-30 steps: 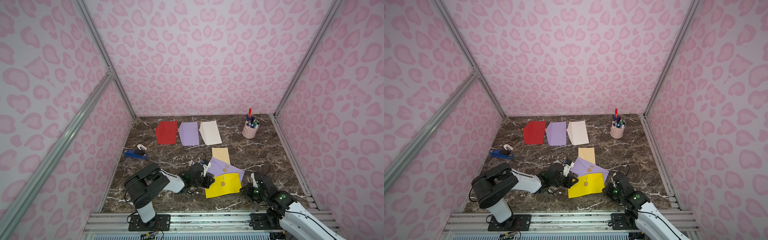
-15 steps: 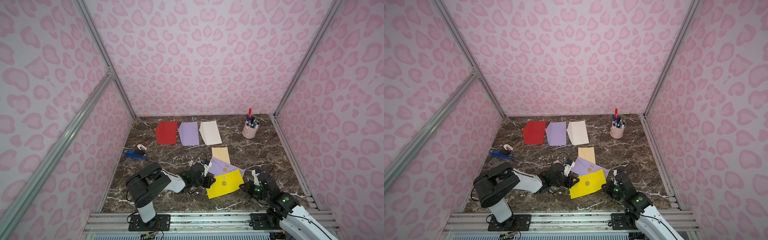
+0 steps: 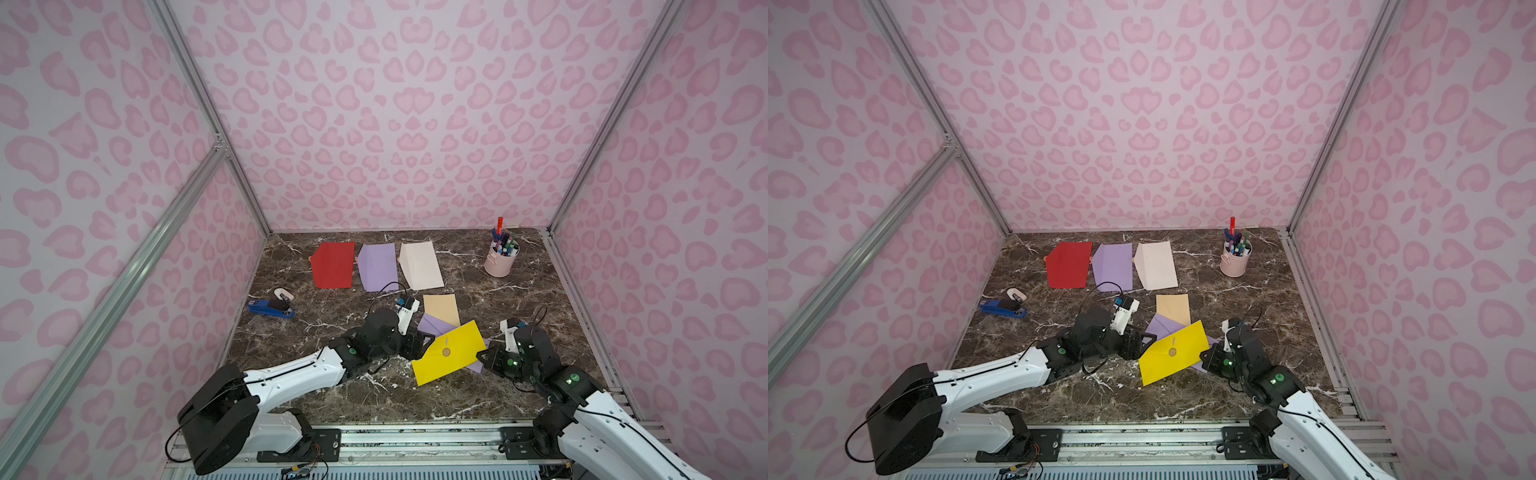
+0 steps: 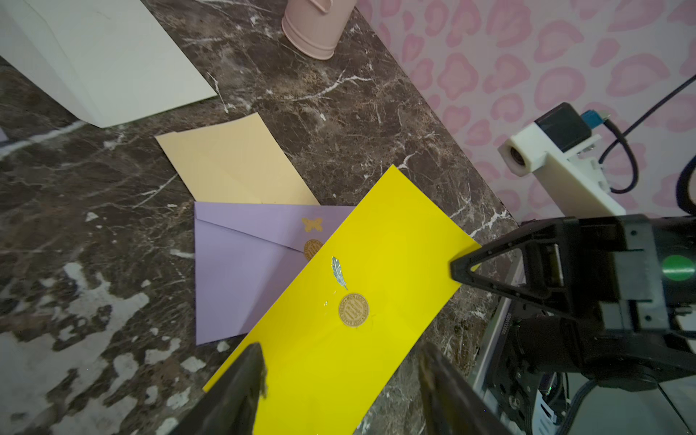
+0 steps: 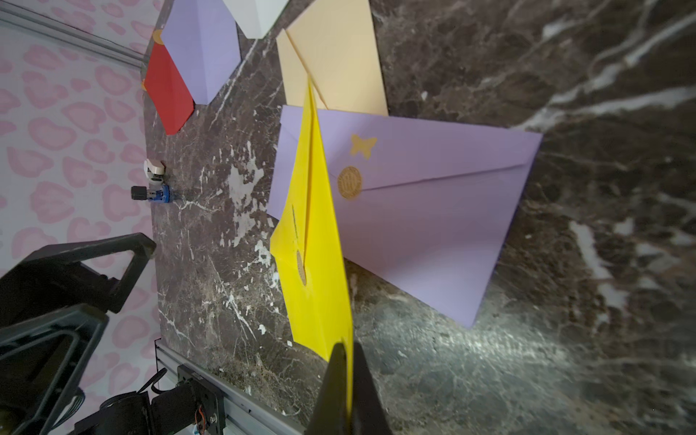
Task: Open the envelope
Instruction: Pick up the envelope from the envelope.
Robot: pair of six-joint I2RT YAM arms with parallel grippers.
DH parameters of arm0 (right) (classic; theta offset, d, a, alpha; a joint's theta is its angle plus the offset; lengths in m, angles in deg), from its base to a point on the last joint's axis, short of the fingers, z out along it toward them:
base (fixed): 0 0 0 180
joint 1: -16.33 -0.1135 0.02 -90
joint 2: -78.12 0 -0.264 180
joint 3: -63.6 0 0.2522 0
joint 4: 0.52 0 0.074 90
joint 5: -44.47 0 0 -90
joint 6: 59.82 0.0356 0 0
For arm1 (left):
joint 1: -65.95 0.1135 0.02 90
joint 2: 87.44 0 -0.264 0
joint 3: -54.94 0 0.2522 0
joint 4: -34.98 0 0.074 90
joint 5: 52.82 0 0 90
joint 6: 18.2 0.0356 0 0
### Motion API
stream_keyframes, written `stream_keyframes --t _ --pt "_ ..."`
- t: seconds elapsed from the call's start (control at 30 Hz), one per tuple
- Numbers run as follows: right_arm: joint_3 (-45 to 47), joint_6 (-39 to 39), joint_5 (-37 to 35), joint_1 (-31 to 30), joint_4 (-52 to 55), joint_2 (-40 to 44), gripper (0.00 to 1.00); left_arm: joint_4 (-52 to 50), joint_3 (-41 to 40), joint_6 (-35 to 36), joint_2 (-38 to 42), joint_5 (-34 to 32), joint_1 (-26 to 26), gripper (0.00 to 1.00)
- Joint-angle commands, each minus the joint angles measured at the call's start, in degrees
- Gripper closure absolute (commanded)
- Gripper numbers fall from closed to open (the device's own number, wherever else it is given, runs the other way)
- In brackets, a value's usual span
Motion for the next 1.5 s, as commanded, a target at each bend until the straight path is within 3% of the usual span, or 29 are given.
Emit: stream_keyframes --t 0.0,0.17,0.37,0.53,0.73,0.9,0.97,1.13,1.17,1.47 --pt "-6.38 -9.18 2.82 0.24 -1.49 -5.39 1.0 -4.02 -1.18 2.63 3.53 -1.65 2.9 0.3" --pt "-19.16 -22.18 11.7 0.59 -2.03 -16.4 1.0 -0.38 -5.38 4.3 10.37 3.66 9.77 0.28" --pt "-30.81 -31.69 23.48 0.98 -6.3 -27.53 1.0 3.67 -7.51 7.58 17.99 11.39 17.68 0.28" --pt "-40.18 -43.04 31.18 0.52 -1.57 -35.18 1.0 7.98 -7.92 9.23 22.41 15.58 22.51 0.28" --pt "-46.5 -55.01 33.96 -4.02 4.61 -36.83 1.0 8.57 -7.76 11.07 23.94 17.78 25.33 0.28" --pt "-45.95 -57.58 31.22 -8.49 5.97 -35.45 1.0 10.16 -8.44 11.53 24.97 20.16 25.29 0.29" --pt "-46.09 -57.6 30.67 -9.37 6.01 -35.49 1.0 11.15 -8.57 11.28 24.81 22.23 25.33 0.34" --pt "-46.83 -57.34 29.38 -9.63 5.92 -36.46 1.0 12.71 -9.22 10.05 25.15 24.67 25.24 0.76" --pt "-47.01 -57.42 29.32 -9.64 5.79 -36.67 1.0 13.63 -9.53 9.61 25.29 25.83 25.22 0.81" --pt "-47.65 -57.49 28.12 -8.81 5.92 -37.26 1.0 18.15 -10.75 8.08 26.79 30.98 23.29 0.82"
